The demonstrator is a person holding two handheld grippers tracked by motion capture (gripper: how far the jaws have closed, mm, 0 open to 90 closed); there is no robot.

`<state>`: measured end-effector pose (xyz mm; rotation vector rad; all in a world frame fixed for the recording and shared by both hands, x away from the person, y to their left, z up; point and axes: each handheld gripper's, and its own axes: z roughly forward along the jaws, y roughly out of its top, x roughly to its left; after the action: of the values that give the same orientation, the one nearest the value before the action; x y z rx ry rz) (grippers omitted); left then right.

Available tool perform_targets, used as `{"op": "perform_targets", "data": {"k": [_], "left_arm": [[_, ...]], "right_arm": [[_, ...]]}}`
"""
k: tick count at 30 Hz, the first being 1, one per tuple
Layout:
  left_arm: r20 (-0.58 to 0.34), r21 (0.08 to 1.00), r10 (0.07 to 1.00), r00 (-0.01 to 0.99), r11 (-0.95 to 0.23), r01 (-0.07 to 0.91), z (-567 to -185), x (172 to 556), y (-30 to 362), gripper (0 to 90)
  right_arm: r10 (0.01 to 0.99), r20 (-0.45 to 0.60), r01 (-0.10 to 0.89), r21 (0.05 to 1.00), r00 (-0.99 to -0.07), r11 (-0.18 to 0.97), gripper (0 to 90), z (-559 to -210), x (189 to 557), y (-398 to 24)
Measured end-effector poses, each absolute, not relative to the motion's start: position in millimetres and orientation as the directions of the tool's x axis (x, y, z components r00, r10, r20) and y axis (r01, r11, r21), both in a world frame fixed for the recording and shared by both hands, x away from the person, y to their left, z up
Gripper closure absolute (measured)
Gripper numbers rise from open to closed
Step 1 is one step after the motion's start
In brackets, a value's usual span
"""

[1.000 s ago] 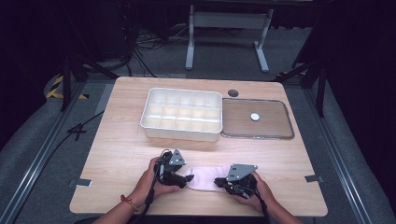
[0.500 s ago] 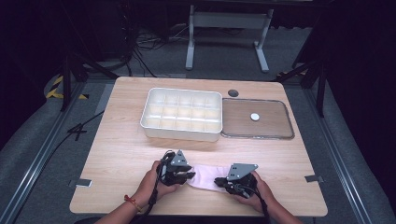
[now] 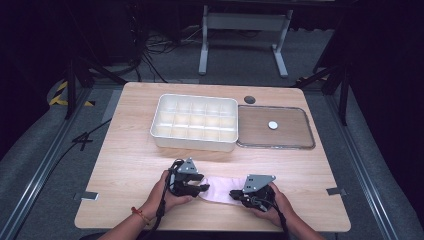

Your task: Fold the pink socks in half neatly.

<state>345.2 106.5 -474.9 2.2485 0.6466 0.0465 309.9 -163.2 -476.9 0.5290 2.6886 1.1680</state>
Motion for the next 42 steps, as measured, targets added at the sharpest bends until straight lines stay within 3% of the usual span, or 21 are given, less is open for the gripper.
{"op": "perform_targets", "data": {"k": [2,11,16,34,37,42], "left_arm": [[-0.159,0.698,0.469,0.869,-0.569,0.435,-475,346,104,44.5],[-0.09,0.696,0.474,0.876,-0.599,0.396,-472,348,96,36.9],[-0.142,0.756,0.508,0.849,-0.498,0.425,-456,356,105,35.9],[-0.048,0.672,0.471,0.881,-0.638,0.377,-477,343,93,31.4],[-0.043,0.661,0.476,0.879,-0.646,0.382,-476,342,91,32.3],[-0.054,0.642,0.442,0.896,-0.671,0.37,-471,339,88,50.3]], "right_arm": [[0.383,-0.007,0.256,0.732,-0.924,0.632,86.1,-477,310,-163],[0.377,-0.01,0.25,0.733,-0.926,0.633,86.1,-477,310,-164],[0.38,-0.009,0.252,0.733,-0.925,0.631,86.1,-477,310,-163],[0.375,-0.011,0.246,0.736,-0.927,0.631,86.1,-478,310,-164],[0.375,-0.012,0.245,0.736,-0.927,0.631,86.1,-478,310,-164],[0.375,-0.013,0.245,0.735,-0.927,0.632,86.2,-478,310,-164]]}}
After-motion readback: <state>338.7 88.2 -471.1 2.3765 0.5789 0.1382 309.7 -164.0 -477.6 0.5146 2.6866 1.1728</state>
